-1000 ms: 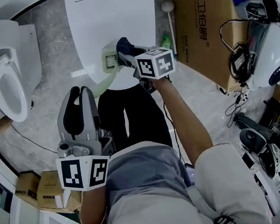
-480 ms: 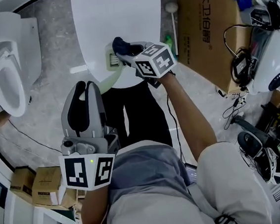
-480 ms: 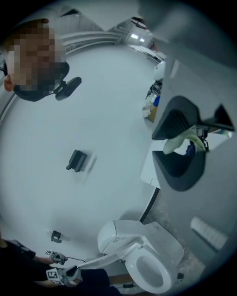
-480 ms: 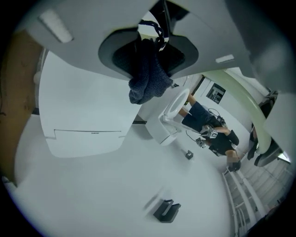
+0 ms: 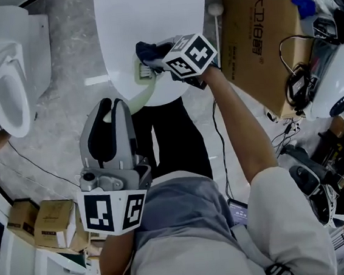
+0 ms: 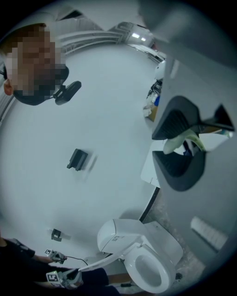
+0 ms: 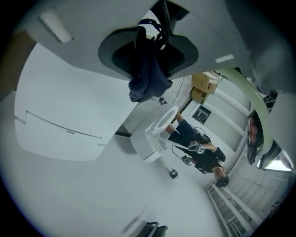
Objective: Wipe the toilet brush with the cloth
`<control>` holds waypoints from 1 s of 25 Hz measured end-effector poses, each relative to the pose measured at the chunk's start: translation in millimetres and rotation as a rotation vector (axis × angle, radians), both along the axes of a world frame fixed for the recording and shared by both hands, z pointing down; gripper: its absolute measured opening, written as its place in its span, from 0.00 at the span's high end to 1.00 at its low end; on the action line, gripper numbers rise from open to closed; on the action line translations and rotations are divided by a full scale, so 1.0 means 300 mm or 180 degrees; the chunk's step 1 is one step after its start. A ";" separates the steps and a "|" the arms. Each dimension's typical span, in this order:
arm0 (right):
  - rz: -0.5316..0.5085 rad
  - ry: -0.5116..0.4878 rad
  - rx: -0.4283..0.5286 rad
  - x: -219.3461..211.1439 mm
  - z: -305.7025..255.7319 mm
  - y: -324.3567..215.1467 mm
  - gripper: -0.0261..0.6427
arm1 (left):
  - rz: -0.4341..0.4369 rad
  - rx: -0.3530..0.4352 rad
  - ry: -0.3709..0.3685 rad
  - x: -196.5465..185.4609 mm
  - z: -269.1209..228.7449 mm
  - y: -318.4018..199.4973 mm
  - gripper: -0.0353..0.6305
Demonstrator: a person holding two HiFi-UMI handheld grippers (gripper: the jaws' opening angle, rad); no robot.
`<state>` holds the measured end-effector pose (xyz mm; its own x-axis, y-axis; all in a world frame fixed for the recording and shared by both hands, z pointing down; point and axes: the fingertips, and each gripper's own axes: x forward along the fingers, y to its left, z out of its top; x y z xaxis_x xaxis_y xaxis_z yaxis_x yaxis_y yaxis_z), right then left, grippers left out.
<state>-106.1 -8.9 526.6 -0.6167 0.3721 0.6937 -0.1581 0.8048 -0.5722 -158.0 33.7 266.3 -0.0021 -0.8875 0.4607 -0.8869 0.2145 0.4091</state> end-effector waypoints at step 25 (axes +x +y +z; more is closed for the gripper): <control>-0.1274 -0.0027 0.0089 -0.165 0.017 0.140 0.79 | -0.0098 -0.0004 -0.0027 -0.005 0.001 0.011 0.95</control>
